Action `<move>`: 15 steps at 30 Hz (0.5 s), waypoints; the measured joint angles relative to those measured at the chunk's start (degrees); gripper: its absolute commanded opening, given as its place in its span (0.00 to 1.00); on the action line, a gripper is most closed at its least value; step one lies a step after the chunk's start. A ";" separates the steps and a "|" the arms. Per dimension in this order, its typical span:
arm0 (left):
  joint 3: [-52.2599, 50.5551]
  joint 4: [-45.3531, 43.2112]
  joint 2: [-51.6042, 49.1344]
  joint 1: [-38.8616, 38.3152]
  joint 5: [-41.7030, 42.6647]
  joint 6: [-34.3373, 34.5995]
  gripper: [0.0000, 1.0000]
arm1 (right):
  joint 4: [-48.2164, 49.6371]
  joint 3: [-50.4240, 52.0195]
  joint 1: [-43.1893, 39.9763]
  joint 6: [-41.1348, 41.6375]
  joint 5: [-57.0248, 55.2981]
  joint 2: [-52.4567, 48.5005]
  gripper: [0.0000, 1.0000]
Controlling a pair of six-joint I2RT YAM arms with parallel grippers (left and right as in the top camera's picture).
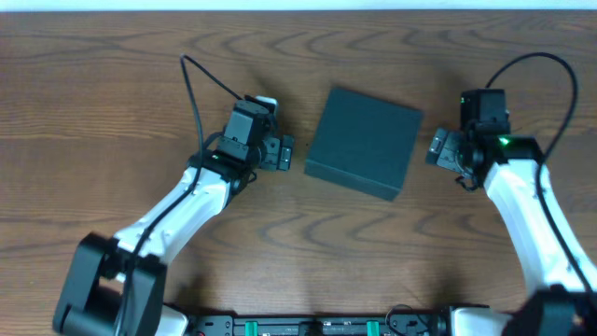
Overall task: Pack container
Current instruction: 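Press both grippers against the box sides to square and center it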
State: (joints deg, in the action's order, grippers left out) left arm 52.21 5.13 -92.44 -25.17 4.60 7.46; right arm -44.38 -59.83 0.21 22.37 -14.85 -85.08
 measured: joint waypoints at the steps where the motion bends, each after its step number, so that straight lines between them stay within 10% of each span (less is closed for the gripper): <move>1: 0.00 -0.33 -0.59 -0.11 0.55 -0.02 0.95 | 1.05 0.00 0.00 0.00 0.33 -1.20 0.99; 15: 0.00 -0.44 -2.84 -4.22 5.18 0.24 0.95 | 15.65 0.00 -0.15 -0.79 5.75 -12.24 0.99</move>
State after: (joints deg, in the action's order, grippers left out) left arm 52.21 4.69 -95.29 -29.39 9.78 7.70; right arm -28.73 -59.83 0.05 21.58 -9.10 -97.32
